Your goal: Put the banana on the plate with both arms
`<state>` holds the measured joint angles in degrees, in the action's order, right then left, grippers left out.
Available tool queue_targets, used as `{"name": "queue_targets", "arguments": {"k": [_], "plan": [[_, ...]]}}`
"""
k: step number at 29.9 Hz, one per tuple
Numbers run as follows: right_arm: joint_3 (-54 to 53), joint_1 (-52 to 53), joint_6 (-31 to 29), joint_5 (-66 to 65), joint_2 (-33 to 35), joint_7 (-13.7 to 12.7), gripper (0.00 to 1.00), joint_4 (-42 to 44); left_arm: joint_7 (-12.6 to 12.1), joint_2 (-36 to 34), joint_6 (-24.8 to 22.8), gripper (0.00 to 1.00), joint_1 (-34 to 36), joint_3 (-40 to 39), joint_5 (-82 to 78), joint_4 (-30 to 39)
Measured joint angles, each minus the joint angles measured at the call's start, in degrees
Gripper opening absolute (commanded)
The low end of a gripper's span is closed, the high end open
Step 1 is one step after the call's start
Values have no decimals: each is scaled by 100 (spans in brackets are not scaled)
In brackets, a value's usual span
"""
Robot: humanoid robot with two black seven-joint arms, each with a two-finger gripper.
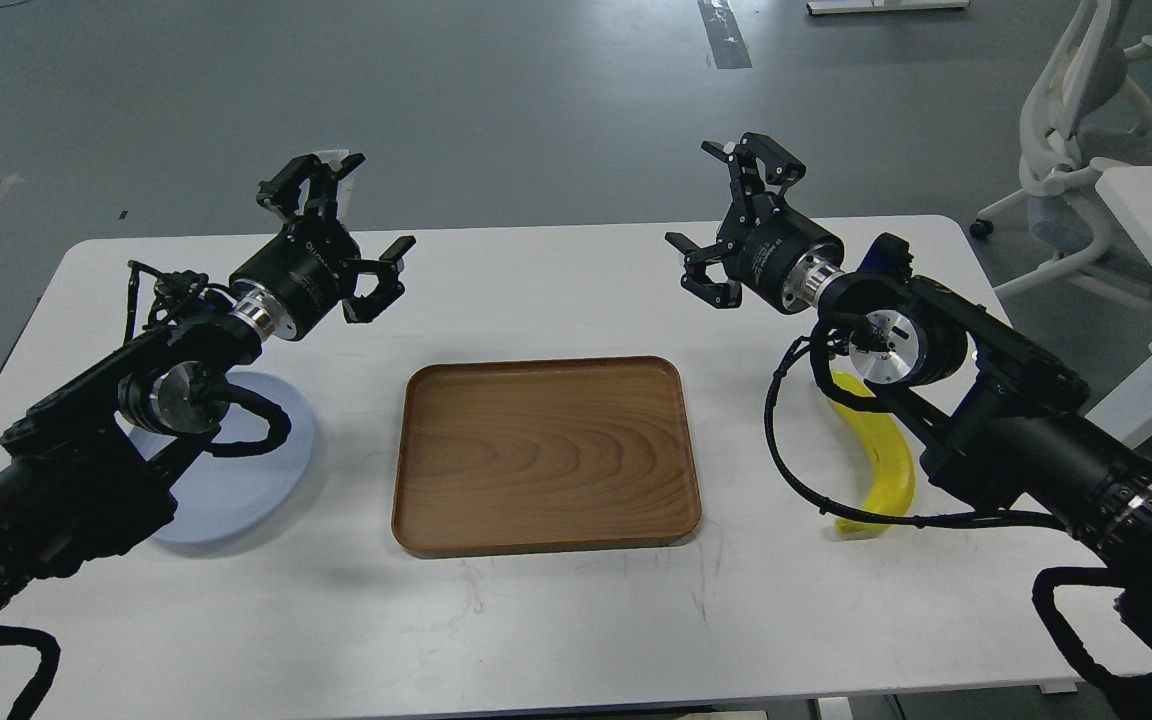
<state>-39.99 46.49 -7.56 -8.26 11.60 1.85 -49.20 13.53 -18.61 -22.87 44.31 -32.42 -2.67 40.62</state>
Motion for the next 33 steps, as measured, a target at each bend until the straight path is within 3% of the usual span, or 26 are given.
{"name": "queue_targets", "arguments": {"k": [33], "plan": [[237,447,77,0,-168,0,100,260,-53,38,2,98,-10,8,-6,9]]}}
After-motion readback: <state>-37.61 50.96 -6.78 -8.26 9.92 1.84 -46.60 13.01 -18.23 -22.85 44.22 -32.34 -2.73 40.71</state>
